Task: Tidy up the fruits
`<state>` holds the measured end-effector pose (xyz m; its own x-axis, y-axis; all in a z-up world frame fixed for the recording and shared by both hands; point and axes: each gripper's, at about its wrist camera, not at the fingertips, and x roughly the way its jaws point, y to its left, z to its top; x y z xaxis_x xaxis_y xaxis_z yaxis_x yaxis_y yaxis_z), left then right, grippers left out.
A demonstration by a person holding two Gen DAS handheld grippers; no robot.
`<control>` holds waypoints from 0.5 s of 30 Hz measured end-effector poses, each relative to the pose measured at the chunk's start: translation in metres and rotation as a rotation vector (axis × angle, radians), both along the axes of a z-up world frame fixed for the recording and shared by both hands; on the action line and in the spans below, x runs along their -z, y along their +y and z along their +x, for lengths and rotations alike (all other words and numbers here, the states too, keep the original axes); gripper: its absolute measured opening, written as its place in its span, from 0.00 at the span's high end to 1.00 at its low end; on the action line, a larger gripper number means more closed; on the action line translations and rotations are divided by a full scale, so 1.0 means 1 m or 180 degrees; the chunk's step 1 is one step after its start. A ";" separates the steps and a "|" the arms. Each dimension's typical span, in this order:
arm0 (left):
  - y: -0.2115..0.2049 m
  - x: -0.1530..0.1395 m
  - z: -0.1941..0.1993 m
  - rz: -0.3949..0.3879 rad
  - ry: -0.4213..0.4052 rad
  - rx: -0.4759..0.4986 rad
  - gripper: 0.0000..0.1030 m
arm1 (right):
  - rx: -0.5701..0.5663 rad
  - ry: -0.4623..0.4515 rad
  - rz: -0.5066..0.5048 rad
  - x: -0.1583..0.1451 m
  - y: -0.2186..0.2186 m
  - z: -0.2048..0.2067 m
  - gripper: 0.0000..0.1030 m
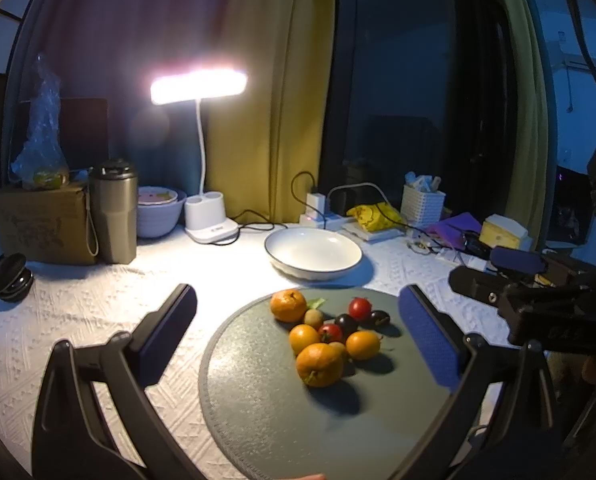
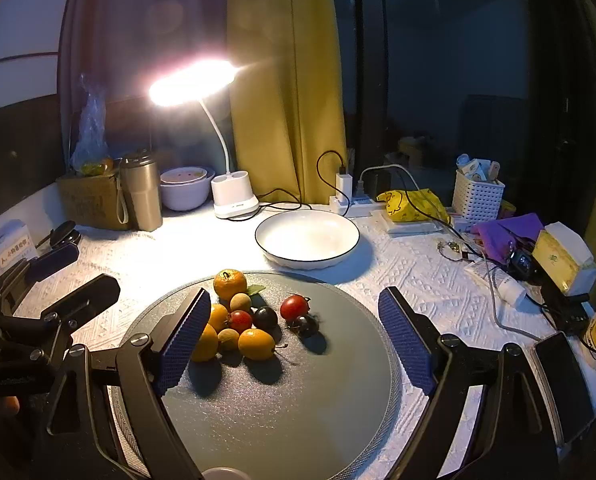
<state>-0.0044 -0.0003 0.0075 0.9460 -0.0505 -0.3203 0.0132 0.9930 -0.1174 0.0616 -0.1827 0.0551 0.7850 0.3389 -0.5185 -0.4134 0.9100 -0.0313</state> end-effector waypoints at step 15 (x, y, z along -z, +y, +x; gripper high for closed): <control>-0.002 -0.002 0.004 0.0003 0.0018 0.0014 0.01 | 0.0001 0.0020 -0.0010 0.003 0.002 0.001 0.15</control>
<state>0.0001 -0.0028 0.0091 0.9439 -0.0544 -0.3256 0.0170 0.9930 -0.1165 0.0627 -0.1804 0.0525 0.7818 0.3369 -0.5246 -0.4134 0.9100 -0.0316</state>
